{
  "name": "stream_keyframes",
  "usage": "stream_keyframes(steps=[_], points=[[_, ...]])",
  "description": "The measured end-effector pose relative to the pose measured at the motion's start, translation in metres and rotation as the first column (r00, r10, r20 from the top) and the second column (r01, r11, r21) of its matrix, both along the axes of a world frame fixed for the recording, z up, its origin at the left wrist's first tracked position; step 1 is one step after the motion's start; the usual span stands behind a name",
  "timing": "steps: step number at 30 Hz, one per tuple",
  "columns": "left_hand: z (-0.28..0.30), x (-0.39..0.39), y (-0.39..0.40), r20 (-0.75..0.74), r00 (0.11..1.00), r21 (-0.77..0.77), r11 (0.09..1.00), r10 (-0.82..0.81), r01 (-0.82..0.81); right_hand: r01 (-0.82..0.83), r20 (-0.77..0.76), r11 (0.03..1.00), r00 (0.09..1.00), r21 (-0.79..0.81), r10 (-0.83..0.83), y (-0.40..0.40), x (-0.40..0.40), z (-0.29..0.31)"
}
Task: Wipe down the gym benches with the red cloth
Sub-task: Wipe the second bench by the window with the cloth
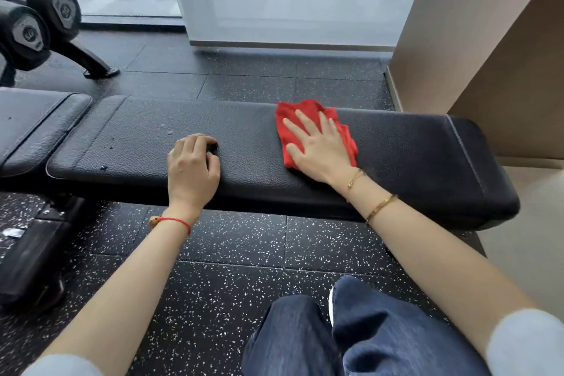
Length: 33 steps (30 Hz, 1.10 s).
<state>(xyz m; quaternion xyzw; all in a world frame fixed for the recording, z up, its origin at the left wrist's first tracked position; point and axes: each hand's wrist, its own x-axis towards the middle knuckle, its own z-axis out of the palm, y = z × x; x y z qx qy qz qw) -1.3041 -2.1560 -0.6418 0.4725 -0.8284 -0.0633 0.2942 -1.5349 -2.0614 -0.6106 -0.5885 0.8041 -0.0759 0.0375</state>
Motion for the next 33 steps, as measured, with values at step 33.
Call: stream_keyframes(steps=[33], points=[[0.001, -0.081, 0.057, -0.005, 0.982, 0.004, 0.982, -0.19, 0.191, 0.516, -0.021, 0.857, 0.857, -0.002, -0.516, 0.139, -0.131, -0.004]])
